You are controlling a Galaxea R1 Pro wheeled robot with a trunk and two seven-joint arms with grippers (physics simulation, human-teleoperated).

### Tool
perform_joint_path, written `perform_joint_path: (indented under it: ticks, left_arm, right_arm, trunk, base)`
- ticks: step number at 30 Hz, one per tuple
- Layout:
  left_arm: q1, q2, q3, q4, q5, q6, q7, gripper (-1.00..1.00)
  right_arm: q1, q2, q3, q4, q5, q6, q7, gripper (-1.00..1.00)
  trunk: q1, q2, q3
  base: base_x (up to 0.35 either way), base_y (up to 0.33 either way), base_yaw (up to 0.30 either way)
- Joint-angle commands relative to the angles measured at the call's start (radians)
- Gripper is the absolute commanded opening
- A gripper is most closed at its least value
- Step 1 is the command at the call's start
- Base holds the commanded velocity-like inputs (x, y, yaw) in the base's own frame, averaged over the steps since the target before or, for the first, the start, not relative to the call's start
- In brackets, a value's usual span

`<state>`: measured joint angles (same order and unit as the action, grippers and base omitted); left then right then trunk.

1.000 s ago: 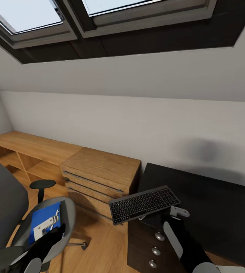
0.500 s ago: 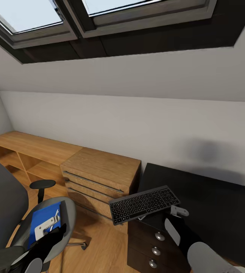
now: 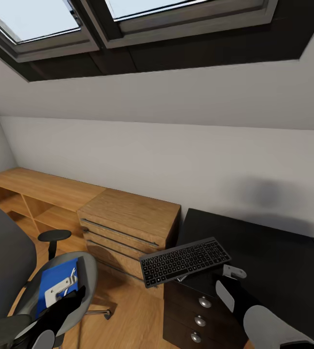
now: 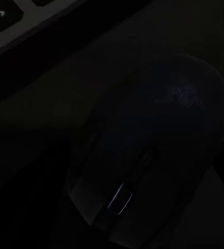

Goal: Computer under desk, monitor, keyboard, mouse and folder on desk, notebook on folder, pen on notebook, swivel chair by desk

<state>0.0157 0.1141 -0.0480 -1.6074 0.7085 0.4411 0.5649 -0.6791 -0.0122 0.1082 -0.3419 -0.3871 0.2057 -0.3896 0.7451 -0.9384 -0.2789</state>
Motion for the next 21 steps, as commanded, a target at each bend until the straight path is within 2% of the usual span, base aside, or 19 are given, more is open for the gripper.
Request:
perform_joint_path:
  ticks: [1,8,10,15,21]
  left_arm:
    - [0.000,0.001,-0.002,-0.002,0.008,0.001,0.009,1.00]
    - [0.000,0.001,-0.005,-0.010,0.012,0.002,0.009,1.00]
    - [0.000,-0.001,-0.006,-0.011,0.027,0.001,0.009,1.00]
    - [0.000,-0.021,-0.004,-0.011,0.039,-0.001,0.009,1.00]
    - [0.000,-0.026,-0.004,-0.011,0.040,-0.001,0.009,1.00]
  right_arm:
    - [0.000,-0.002,0.008,-0.002,-0.005,0.008,-0.006,-1.00]
    - [0.000,-0.012,0.008,-0.002,-0.007,0.007,-0.006,-1.00]
    - [0.000,-0.014,0.008,-0.002,-0.007,0.002,-0.006,-1.00]
    - [0.000,-0.015,0.008,-0.002,-0.007,-0.005,-0.006,-1.00]
    - [0.000,-0.015,0.008,-0.002,-0.005,-0.006,-0.006,-1.00]
  trunk:
    - [0.000,-0.001,-0.001]
    - [0.000,-0.001,-0.001]
    - [0.000,-0.001,-0.001]
    - [0.019,-0.036,-0.017]
    - [0.042,-0.078,-0.036]
  base:
    - [0.000,0.000,0.000]
    - [0.000,0.000,0.000]
    - [0.000,0.000,0.000]
    - [0.000,0.000,0.000]
    - [0.000,0.000,0.000]
